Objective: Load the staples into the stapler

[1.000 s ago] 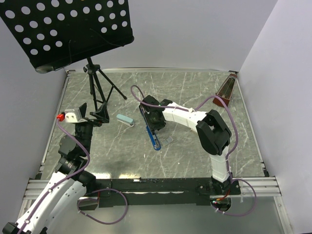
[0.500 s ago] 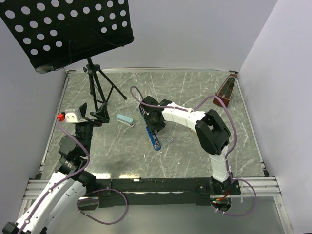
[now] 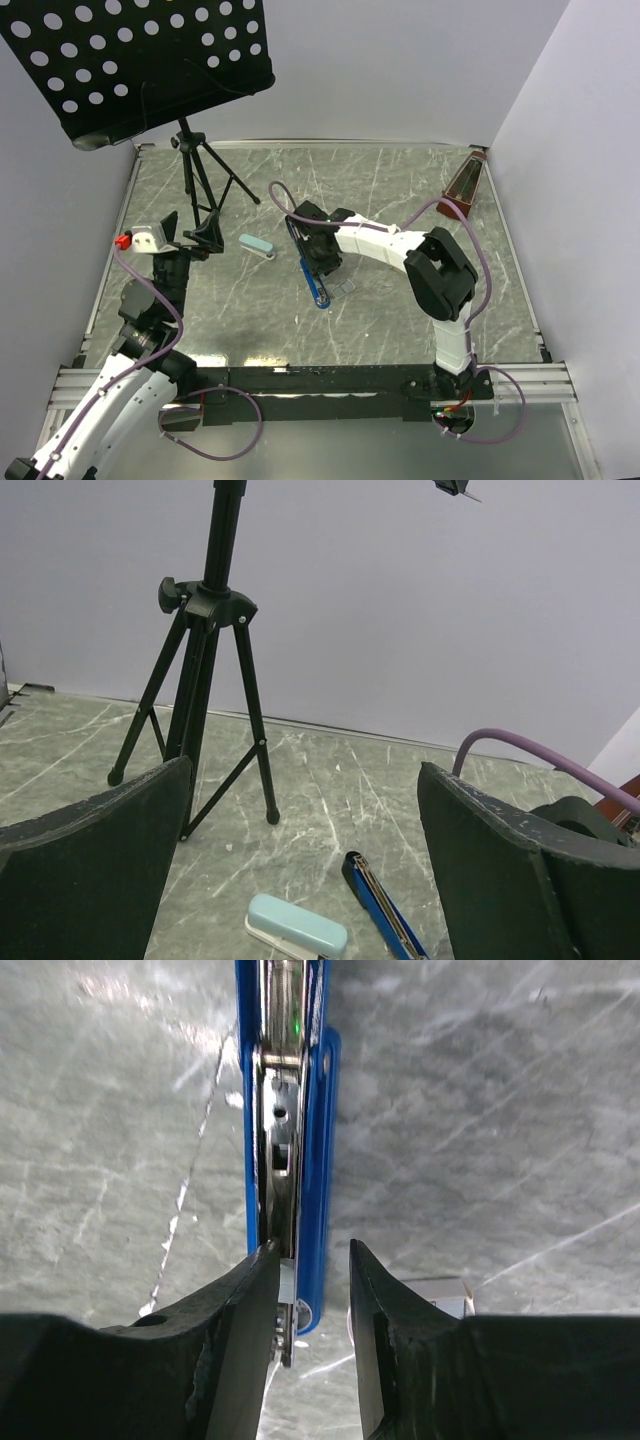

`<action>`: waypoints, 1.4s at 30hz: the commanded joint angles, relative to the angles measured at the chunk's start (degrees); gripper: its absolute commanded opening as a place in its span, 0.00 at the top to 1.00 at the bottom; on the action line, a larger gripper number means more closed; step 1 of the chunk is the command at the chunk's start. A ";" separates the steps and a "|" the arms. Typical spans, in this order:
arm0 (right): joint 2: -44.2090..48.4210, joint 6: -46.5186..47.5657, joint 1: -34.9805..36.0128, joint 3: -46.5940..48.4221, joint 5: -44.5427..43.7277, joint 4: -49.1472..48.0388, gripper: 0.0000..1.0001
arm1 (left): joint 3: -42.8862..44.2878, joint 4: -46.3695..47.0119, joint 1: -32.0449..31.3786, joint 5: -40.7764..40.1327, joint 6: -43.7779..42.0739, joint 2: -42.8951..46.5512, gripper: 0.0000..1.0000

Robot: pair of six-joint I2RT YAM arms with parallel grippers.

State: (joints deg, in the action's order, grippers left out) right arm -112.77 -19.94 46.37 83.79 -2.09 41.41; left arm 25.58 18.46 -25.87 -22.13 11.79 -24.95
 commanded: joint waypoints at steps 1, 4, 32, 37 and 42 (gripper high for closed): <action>2.46 -0.71 0.65 -3.01 -1.25 2.01 0.59 | 1.14 0.17 -0.23 0.95 1.22 0.78 0.01; 3.26 -1.15 0.83 -3.98 -1.51 2.01 0.59 | 1.14 -0.09 -0.23 1.04 1.22 1.13 0.01; 13.63 -2.56 3.20 -9.08 -2.66 -6.33 0.45 | 3.68 -4.31 -0.15 2.79 3.50 3.07 0.01; 10.91 -0.89 3.03 -8.21 -3.27 -12.21 0.37 | 4.56 -5.89 -0.15 3.41 4.38 2.89 0.01; 3.81 0.87 1.54 -1.11 -4.68 -12.67 0.37 | 4.91 -6.94 -0.15 4.11 5.26 1.84 0.01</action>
State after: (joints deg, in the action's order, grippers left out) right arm -103.88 -20.91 48.97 76.53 -5.15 32.18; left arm 28.23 11.90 -25.87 -19.62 15.68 -22.39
